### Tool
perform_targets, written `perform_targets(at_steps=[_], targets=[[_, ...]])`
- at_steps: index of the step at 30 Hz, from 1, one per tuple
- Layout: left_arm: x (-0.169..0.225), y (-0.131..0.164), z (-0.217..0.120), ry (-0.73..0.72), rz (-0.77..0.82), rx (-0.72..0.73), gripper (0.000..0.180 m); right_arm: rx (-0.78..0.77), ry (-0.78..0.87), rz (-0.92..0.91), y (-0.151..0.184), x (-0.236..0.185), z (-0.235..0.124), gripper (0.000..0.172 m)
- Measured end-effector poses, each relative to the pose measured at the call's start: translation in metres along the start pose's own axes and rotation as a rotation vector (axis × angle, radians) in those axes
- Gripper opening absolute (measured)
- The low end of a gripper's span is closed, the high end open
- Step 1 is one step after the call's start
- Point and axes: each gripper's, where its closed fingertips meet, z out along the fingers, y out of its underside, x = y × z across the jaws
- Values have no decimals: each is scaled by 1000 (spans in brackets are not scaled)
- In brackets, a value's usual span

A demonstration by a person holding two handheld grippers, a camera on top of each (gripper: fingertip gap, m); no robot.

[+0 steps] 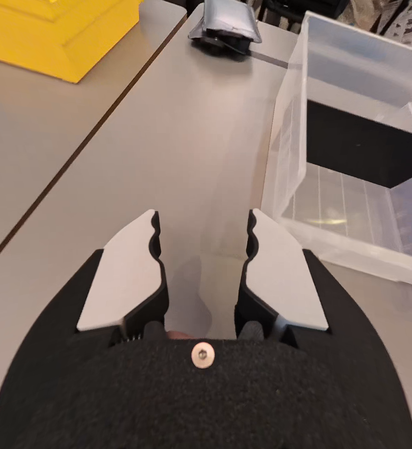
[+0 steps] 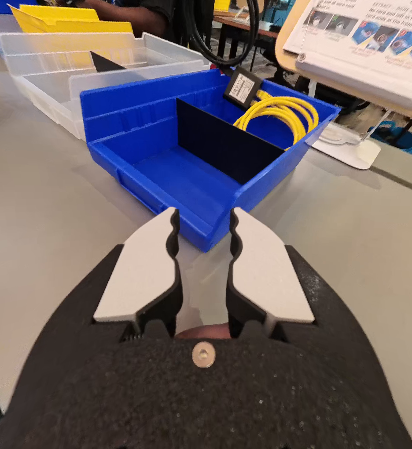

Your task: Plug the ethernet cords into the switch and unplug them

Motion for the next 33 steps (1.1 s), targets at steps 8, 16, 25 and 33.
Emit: perform_targets(at_steps=[8,16,25,33], targets=[[11,-7,53,40,146,-64,25,40,20,71,-13,-12,-19,38],[-5,39,-9,-34,41,-76,0,25,-149,94,-27,-123,-3,41],[13,14,-47,78,144,121,4,-171,-434,93,-30,-241,77,64],[75,-6,47,355,189,-52,50,-112,-240,86,-61,-209,110,66]])
